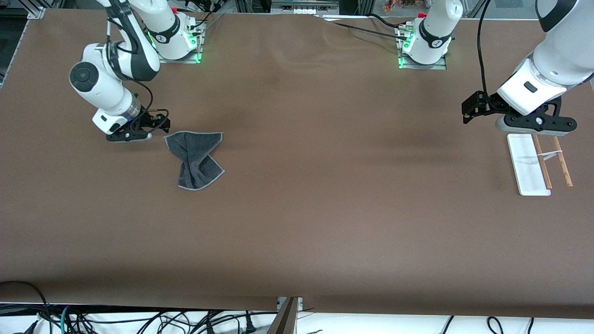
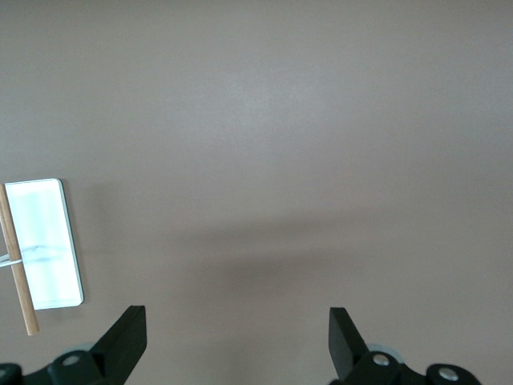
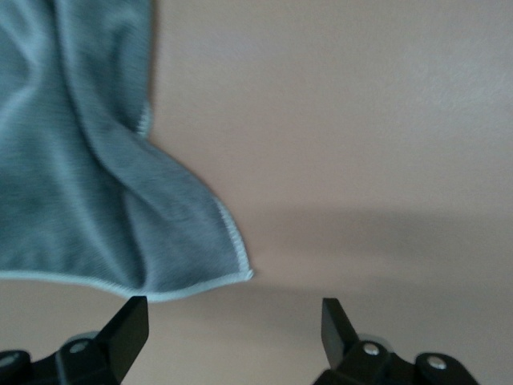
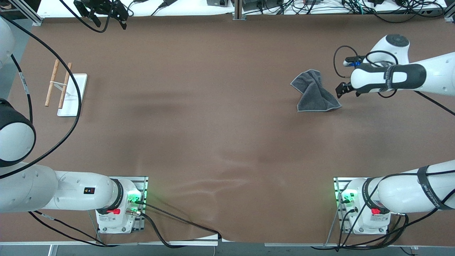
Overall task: Pass towel and hang on rack
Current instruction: 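Move the right gripper down to the grey towel's edge, then grasp the towel edge with the right gripper and lift it, then carry the towel toward the left gripper while the left gripper approaches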
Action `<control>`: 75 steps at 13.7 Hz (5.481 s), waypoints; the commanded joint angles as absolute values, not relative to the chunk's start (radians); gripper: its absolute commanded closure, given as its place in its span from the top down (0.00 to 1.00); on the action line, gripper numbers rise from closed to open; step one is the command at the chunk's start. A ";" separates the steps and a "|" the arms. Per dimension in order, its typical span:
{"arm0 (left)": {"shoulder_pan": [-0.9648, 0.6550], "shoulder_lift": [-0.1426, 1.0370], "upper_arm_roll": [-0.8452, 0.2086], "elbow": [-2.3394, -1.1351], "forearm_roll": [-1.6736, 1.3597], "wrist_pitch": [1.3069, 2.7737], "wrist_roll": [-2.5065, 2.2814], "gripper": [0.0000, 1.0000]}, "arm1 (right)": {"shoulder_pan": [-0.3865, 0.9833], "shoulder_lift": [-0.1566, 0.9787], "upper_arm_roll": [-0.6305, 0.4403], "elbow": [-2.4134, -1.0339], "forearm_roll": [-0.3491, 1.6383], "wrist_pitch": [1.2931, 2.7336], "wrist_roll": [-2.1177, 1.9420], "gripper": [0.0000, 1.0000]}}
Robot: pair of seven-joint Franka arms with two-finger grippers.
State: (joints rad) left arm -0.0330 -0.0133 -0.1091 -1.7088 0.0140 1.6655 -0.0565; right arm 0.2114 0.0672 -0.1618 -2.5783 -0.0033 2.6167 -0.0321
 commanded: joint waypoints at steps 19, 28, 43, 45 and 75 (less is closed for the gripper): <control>-0.031 0.000 -0.110 -1.677 0.015 1.641 -0.048 1.00 | 0.215 0.233 -0.129 -2.569 0.017 2.795 0.069 0.75; -0.031 0.000 -0.110 -1.677 0.015 1.640 -0.048 1.00 | 0.215 0.273 -0.106 -2.566 0.032 2.809 0.077 0.12; -0.032 0.002 -0.112 -1.677 0.015 1.640 -0.049 1.00 | 0.241 0.190 -0.031 -1.926 0.122 1.872 0.150 0.00; -0.032 0.000 -0.112 -1.677 0.015 1.640 -0.051 1.00 | 0.274 0.221 -0.029 -1.806 0.150 1.766 0.225 0.00; 0.066 0.164 -0.120 -1.865 -0.688 1.624 0.962 1.00 | 0.779 0.462 0.045 -1.258 1.258 2.467 1.252 0.00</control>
